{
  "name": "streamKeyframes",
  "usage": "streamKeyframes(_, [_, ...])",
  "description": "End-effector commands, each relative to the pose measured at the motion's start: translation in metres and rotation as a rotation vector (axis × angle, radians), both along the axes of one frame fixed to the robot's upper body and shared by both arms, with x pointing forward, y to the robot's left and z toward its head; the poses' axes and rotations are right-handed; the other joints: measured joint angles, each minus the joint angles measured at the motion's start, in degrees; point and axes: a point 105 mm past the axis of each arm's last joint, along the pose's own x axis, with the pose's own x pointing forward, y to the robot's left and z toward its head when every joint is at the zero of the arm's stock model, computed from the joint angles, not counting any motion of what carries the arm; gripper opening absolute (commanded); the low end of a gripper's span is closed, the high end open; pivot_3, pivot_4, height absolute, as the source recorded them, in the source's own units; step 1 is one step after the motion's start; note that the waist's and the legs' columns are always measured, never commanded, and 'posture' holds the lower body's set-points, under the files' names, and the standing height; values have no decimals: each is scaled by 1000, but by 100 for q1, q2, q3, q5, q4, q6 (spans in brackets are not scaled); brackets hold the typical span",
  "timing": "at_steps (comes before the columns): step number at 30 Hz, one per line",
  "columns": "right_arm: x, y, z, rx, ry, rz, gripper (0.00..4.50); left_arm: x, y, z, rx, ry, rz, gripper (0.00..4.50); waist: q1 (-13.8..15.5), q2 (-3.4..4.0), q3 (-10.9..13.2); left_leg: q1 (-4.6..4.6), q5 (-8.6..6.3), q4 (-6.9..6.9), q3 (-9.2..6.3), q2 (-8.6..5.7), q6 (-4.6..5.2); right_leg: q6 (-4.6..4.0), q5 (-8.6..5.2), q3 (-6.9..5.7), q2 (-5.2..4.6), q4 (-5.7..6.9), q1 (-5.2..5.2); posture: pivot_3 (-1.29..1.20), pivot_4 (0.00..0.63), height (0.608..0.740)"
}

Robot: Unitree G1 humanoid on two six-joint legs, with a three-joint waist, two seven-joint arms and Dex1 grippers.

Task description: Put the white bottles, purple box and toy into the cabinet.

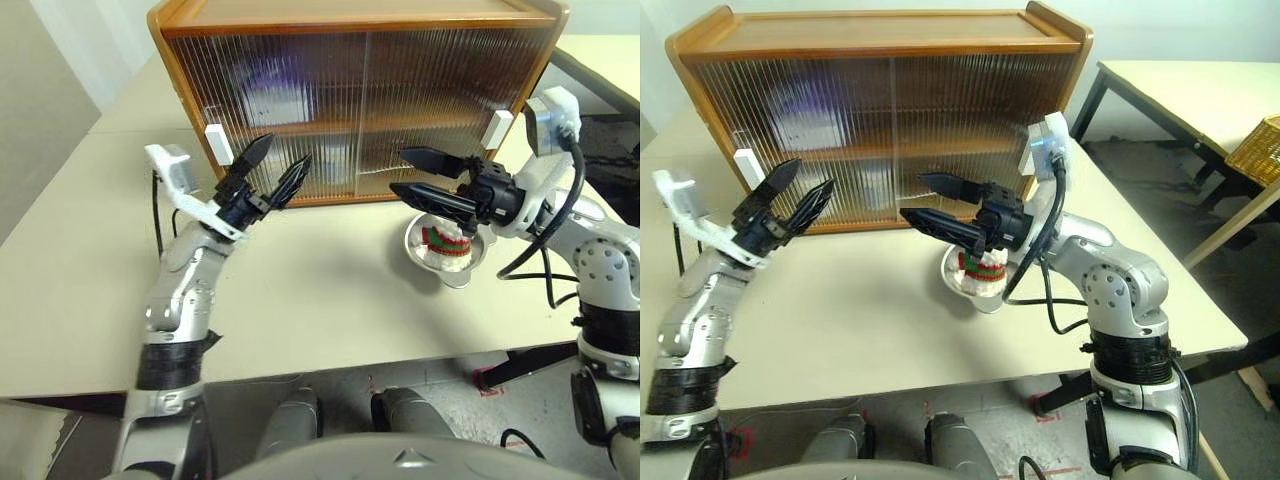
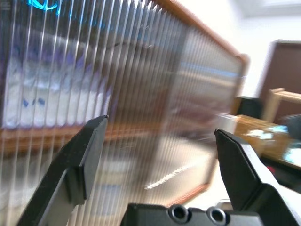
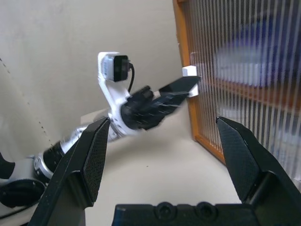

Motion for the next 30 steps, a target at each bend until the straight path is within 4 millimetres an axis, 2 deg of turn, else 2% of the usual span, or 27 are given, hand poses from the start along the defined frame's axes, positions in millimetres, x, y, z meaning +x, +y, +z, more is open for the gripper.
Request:
streamKeyframes(1, [9,-12,-2,-4,-15,-98,4500,-11,11,3,26,-19,-81,4486,-21,5,-5,-1,0,0,1,2,0,0,0,0,0,1,-2,-123,41,740])
streamKeyframes(4, [16,-20,-9,2,-17,-176,4500,-16,13,0,66,-31,-104,4486,-41,5,-22,-3,1,0,1,1,3,-1,0,0,-1,-1,-3,-152,27,740])
streamKeyframes(11, [27,-48,-26,22,10,-356,4500,-35,0,0,86,-67,-146,4486,-228,-2,-61,-9,1,4,1,2,13,8,3,1,-4,-4,-4,-177,43,740])
streamKeyframes(17, [43,-81,-35,14,21,-553,4500,-41,-6,4,65,-82,-137,4486,-344,1,-62,-4,4,4,0,6,17,59,-19,4,-4,-4,0,-178,52,740])
streamKeyframes(21, [57,-103,-45,-19,37,-688,3159,-43,-7,3,66,-90,-117,4500,-378,4,-63,-3,4,4,-6,10,17,61,-17,5,-5,-4,1,-174,56,740])
streamKeyframes(28, [88,-138,-49,-51,41,-932,359,-51,-4,-3,96,-89,-79,4500,-388,15,-60,-6,3,-6,-6,31,15,61,-19,9,-5,-6,-5,-141,68,740])
streamKeyframes(29, [92,-141,-49,-51,41,-959,19,-52,-2,-4,100,-88,-73,4500,-391,20,-59,-5,2,-7,-6,34,14,61,-19,9,-5,-7,-6,-141,68,740])
streamKeyframes(30, [95,-145,-48,-51,43,-983,19,-53,-2,-5,100,-87,-64,4500,-384,22,-58,-5,2,-9,-6,35,13,61,-19,11,-5,-7,-7,-129,69,740])
